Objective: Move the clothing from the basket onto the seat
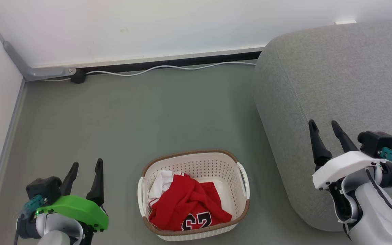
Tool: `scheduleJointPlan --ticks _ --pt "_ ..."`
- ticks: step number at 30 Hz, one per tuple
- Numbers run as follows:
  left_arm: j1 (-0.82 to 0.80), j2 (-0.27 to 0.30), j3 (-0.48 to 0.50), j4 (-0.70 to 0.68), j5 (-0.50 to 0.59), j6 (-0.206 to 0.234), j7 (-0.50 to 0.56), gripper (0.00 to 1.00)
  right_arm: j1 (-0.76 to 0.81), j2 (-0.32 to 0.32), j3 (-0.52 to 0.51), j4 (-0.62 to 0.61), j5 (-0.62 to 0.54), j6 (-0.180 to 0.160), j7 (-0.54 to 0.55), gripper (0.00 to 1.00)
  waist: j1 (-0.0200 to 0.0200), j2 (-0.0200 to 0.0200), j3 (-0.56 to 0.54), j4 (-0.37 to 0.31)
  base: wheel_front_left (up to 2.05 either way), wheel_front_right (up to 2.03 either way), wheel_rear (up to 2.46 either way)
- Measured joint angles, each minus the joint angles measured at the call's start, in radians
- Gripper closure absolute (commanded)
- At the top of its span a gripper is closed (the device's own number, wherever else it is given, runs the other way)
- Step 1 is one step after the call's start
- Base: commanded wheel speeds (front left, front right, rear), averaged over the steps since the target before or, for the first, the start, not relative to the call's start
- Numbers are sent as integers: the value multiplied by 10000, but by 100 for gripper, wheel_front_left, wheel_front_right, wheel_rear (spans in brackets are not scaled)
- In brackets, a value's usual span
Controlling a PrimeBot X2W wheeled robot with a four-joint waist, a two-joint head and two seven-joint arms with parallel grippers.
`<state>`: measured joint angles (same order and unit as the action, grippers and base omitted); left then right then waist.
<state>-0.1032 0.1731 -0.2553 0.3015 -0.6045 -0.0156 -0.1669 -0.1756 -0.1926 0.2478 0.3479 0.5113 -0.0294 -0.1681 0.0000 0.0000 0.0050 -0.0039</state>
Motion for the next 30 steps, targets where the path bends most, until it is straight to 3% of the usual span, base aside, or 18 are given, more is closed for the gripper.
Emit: scheduleJointPlan --ticks 10,22,30 --pt "-334 13 -96 257 1197 522 -382 0 -213 -102 389 305 -1244 -165 -351 0 0 0 -25 7 0 0 0" --pt "-570 90 -332 533 2610 792 -817 0 -497 -151 746 629 -2685 -249 -798 0 0 0 -28 -23 0 0 0" --pt "-604 84 -324 690 2617 838 -819 0 -502 -73 619 698 -2637 -205 -811 0 0 0 -25 -51 0 0 0"
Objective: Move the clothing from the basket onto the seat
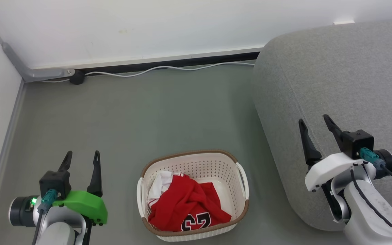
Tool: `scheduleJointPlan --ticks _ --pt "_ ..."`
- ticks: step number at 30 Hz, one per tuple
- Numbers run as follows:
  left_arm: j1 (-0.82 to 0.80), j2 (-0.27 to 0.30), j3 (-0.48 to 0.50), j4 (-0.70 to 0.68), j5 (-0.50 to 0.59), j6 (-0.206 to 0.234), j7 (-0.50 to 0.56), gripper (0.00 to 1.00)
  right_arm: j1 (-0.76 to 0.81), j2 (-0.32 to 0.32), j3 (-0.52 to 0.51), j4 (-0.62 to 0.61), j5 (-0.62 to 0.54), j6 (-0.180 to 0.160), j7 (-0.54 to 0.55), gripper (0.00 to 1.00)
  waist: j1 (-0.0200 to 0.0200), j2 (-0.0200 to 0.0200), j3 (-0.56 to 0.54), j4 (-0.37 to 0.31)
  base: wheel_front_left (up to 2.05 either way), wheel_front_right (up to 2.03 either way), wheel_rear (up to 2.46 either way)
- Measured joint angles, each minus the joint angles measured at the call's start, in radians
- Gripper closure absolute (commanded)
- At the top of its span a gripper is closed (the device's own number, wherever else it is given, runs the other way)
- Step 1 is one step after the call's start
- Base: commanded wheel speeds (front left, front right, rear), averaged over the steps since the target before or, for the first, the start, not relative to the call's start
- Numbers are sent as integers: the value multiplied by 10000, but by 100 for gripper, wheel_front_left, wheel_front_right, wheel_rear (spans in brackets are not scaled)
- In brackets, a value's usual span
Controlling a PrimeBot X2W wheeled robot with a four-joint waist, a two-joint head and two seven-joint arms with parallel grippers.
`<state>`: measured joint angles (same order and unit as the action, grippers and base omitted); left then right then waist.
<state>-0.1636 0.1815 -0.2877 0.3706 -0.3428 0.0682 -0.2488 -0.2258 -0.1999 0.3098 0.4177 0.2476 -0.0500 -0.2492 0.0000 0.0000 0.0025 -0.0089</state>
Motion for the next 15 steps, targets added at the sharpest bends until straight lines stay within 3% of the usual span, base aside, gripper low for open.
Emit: scheduleJointPlan --ticks 15 --pt "-8 -56 54 104 -33 29 0 0 -1 161 -190 90 178 226 0 0 0 0 15 -39 0 0 0"
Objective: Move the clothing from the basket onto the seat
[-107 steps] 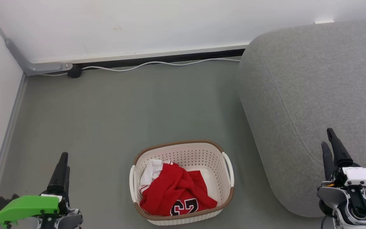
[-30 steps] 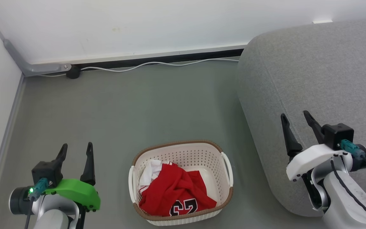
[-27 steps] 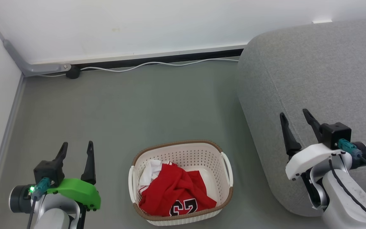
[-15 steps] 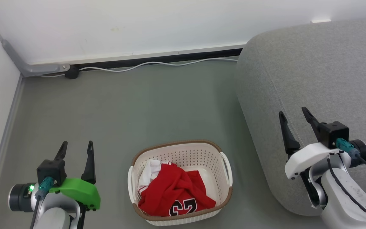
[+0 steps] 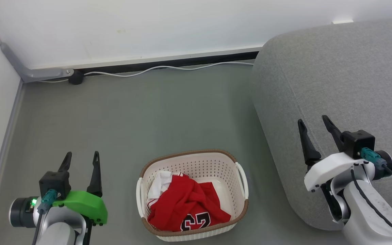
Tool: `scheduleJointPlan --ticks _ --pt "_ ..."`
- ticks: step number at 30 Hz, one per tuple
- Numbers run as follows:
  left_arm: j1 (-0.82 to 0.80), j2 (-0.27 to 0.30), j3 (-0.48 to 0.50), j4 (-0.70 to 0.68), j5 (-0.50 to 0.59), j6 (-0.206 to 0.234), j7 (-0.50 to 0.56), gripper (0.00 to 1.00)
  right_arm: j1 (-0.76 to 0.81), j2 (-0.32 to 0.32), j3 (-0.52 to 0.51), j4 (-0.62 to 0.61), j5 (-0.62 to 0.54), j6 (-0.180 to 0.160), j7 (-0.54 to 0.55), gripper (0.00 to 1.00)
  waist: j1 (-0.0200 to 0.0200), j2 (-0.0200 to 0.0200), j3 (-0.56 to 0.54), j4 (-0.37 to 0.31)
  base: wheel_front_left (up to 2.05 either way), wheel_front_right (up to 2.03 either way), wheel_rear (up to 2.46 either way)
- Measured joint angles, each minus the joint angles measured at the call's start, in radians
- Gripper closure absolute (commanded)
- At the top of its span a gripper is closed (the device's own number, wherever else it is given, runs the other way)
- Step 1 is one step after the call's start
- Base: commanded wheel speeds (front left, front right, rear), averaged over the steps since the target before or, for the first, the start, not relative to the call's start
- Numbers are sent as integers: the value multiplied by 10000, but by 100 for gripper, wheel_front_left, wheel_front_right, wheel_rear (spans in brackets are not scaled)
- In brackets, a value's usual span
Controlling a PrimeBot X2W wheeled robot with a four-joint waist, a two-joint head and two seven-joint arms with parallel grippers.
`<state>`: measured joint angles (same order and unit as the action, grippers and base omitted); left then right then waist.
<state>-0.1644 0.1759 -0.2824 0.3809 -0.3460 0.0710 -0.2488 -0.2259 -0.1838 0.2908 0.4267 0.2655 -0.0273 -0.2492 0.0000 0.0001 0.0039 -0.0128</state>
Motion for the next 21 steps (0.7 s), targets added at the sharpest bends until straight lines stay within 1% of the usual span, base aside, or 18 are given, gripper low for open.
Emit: scheduleJointPlan --ticks 14,21 --pt "-6 -35 2 36 4 13 0 0 -3 2 -86 23 -8 96 0 0 0 0 26 65 0 0 0" --pt "-124 -42 17 -79 4 15 0 0 -176 -21 -125 -128 -115 123 0 0 0 0 285 87 0 0 0"
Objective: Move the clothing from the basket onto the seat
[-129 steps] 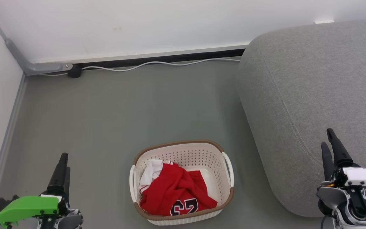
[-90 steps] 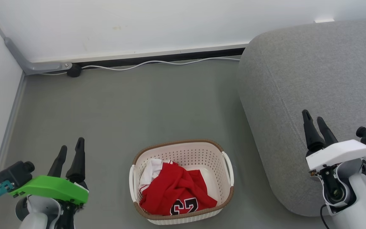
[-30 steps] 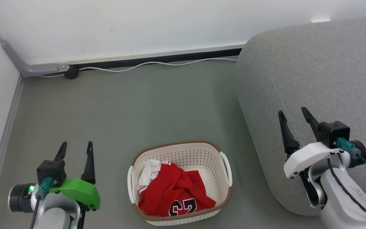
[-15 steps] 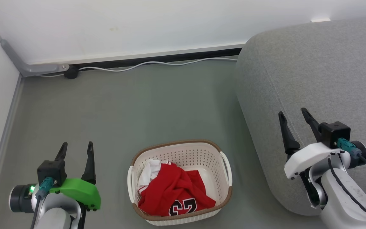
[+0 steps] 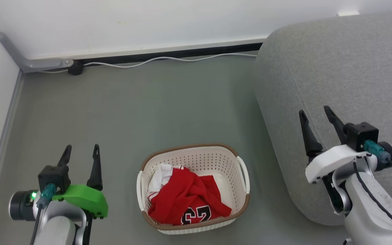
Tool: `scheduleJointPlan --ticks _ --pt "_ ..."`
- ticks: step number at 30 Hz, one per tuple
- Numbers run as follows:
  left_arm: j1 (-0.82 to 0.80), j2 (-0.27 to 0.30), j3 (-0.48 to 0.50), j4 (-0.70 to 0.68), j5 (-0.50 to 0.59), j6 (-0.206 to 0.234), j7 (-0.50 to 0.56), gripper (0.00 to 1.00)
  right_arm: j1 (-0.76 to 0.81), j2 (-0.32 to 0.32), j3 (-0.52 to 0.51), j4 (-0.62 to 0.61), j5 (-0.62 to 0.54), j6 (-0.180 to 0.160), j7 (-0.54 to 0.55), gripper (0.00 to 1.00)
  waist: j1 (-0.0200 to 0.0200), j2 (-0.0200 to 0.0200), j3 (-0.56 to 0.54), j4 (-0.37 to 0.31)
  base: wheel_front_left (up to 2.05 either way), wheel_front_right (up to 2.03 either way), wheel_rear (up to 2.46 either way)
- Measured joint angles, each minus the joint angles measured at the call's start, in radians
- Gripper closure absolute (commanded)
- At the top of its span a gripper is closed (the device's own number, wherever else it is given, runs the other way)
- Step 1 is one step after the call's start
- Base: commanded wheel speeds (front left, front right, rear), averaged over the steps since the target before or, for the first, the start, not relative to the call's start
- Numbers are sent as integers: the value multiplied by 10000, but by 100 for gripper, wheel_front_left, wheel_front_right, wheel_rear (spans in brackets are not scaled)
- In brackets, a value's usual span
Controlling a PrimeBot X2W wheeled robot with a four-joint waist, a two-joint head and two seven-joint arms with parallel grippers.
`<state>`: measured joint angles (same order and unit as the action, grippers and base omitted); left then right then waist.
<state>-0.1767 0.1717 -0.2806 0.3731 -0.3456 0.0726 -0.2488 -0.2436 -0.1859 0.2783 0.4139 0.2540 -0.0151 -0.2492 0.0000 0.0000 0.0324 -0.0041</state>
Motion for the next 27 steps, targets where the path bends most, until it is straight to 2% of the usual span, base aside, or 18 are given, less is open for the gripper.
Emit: scheduleJointPlan --ticks 21,27 --pt "-1182 -102 -163 -587 102 -23 0 0 -1396 71 -211 -1237 -153 4 -56 0 0 0 2274 -103 0 0 0" --pt "-1644 -224 -472 -587 173 -207 17 0 -1908 107 -263 -1586 -267 0 -56 0 0 0 3111 -156 0 0 0"
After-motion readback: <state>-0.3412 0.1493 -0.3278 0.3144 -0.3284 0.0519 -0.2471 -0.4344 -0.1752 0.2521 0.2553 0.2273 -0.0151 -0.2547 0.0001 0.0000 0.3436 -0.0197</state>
